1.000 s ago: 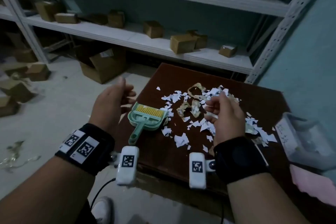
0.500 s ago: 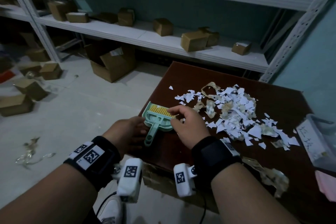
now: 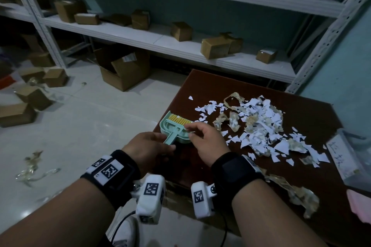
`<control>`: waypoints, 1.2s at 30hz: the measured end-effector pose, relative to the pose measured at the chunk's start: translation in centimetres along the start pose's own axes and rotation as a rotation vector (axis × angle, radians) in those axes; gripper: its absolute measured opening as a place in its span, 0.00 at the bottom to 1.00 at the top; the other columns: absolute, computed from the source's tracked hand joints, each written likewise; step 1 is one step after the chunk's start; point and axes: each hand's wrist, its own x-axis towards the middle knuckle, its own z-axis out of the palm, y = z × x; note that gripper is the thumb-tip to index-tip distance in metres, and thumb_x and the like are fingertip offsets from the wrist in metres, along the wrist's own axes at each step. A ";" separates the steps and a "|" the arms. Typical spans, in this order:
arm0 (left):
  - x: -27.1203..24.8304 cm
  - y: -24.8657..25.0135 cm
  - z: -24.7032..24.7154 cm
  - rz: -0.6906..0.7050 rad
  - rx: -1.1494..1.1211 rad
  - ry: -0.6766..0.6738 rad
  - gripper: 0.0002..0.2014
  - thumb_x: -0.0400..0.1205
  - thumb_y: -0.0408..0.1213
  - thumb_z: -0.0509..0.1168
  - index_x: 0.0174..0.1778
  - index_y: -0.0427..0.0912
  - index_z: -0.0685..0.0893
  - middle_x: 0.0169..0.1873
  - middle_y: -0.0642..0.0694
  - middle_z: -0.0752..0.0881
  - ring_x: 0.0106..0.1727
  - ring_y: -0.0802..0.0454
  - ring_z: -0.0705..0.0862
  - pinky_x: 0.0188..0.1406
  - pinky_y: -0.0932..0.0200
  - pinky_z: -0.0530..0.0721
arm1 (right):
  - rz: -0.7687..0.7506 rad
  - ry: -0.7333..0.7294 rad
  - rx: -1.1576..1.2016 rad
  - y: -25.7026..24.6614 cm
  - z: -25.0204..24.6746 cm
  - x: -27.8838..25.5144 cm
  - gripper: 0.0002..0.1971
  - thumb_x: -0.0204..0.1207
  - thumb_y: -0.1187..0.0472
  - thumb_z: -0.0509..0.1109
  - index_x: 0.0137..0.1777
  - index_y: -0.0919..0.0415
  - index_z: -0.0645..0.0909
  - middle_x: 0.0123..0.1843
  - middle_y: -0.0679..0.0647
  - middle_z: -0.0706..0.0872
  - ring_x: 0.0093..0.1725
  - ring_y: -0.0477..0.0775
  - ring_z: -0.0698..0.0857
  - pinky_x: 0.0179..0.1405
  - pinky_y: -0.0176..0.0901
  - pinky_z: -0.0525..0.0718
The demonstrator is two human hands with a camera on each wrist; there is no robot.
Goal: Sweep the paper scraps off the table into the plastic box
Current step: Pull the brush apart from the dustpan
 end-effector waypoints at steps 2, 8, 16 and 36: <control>-0.2 0.1 -0.1 0.028 -0.004 0.021 0.14 0.81 0.22 0.74 0.61 0.39 0.92 0.48 0.37 0.95 0.52 0.38 0.93 0.52 0.48 0.93 | 0.000 0.005 0.033 -0.2 -0.3 -0.1 0.14 0.85 0.64 0.69 0.63 0.47 0.88 0.60 0.41 0.89 0.60 0.40 0.87 0.68 0.50 0.87; -0.5 0.1 0.1 0.065 -0.083 0.050 0.15 0.83 0.18 0.69 0.62 0.35 0.90 0.47 0.33 0.95 0.49 0.41 0.91 0.50 0.51 0.93 | -0.061 0.060 -0.048 -0.7 -1.3 -0.4 0.16 0.85 0.66 0.66 0.64 0.47 0.87 0.60 0.42 0.88 0.57 0.40 0.87 0.63 0.49 0.89; -0.6 0.3 0.9 0.061 -0.126 0.011 0.15 0.87 0.18 0.62 0.65 0.32 0.88 0.54 0.29 0.92 0.49 0.44 0.91 0.44 0.56 0.93 | -0.209 0.079 -0.494 -0.2 -2.3 -0.7 0.18 0.84 0.61 0.68 0.69 0.42 0.84 0.66 0.42 0.82 0.67 0.50 0.75 0.73 0.50 0.77; -0.1 0.5 1.6 0.135 -0.204 0.099 0.14 0.86 0.17 0.58 0.57 0.29 0.88 0.50 0.25 0.89 0.40 0.41 0.88 0.40 0.50 0.92 | -0.274 0.304 -0.494 -1.7 -5.7 -1.1 0.13 0.84 0.50 0.70 0.66 0.47 0.82 0.44 0.36 0.78 0.45 0.42 0.81 0.50 0.44 0.86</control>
